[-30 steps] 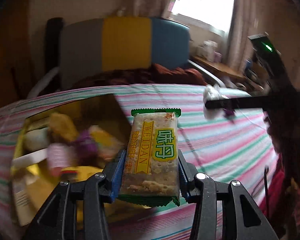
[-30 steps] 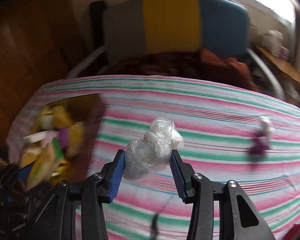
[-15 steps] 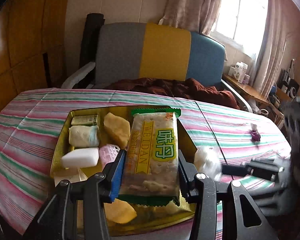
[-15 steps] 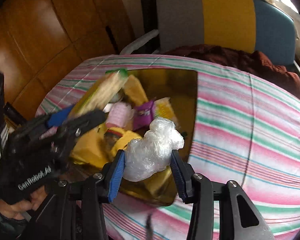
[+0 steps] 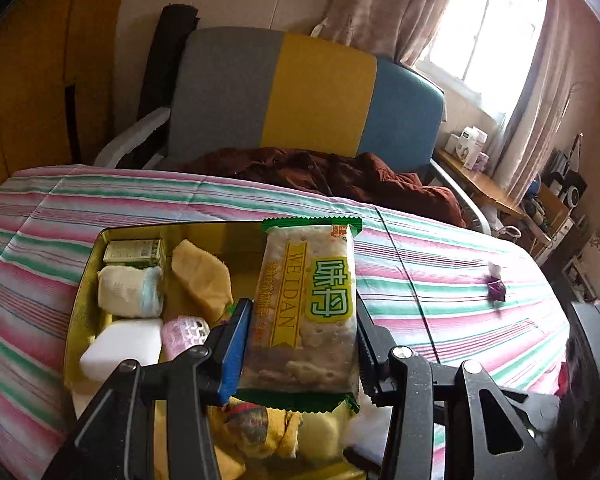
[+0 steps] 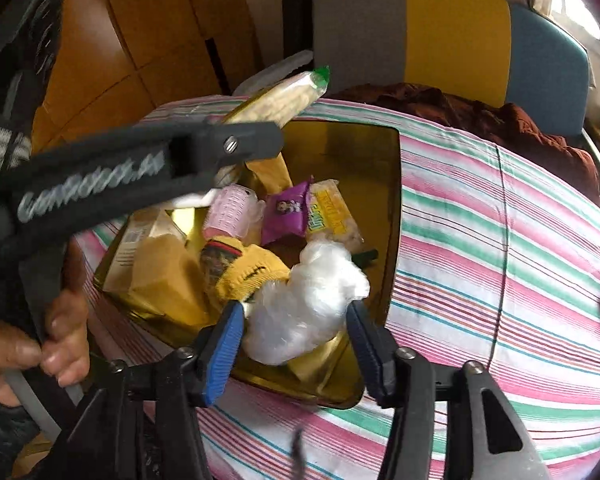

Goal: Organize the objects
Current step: 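Open both tools to drop the WEIDAN packet and white bag into the tray, then move both tools from the gold tray back to the last items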

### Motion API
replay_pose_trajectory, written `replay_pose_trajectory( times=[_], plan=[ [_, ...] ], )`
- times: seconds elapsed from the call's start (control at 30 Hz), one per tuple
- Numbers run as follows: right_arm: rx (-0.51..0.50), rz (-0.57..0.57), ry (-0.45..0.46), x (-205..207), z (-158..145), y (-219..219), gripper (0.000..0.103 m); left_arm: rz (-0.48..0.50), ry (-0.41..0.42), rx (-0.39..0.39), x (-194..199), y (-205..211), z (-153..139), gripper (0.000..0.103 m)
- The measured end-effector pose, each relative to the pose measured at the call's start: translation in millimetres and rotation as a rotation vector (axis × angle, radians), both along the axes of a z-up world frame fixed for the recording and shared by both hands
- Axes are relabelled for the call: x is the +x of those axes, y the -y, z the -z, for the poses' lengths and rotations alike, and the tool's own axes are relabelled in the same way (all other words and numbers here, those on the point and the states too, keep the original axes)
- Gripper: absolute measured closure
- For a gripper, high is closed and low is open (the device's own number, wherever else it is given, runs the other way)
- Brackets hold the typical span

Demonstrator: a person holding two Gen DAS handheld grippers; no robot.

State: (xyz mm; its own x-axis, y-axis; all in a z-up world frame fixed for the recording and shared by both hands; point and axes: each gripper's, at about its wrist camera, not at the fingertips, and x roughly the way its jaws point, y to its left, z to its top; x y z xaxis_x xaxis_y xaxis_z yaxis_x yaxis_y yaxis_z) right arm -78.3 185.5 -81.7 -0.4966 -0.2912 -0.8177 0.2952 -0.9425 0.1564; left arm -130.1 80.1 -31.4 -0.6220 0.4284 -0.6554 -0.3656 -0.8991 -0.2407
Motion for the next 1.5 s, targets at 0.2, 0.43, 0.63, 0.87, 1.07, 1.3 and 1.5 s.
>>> replay_pose_trajectory(
  times=[0.2, 0.43, 0.63, 0.87, 1.07, 1.3, 1.5],
  plan=[
    [-0.004, -0.001, 0.020, -3, 8, 1, 0.037, -0.008, 0.005, -0.020, -12, -7, 6, 0.048],
    [-0.013, 0.021, 0.016, 1, 4, -4, 0.033, -0.046, -0.039, -0.068, 8, -1, 4, 0.042],
    [-0.011, 0.071, -0.007, 3, -2, -12, 0.032, -0.095, -0.113, -0.119, 35, 11, -2, 0.034],
    [-0.007, 0.123, -0.015, 5, -5, -22, 0.032, -0.106, -0.163, -0.172, 64, 16, 0, 0.031],
    [0.016, 0.150, -0.043, 9, -12, -29, 0.032, -0.090, -0.167, -0.186, 78, 13, 2, 0.030],
    [0.018, 0.198, -0.049, 13, -15, -49, 0.032, -0.069, -0.190, -0.190, 86, 7, -6, 0.028],
    [0.022, 0.273, -0.034, 13, -11, -79, 0.032, -0.051, -0.192, -0.195, 90, -1, -8, 0.028]
  ],
)
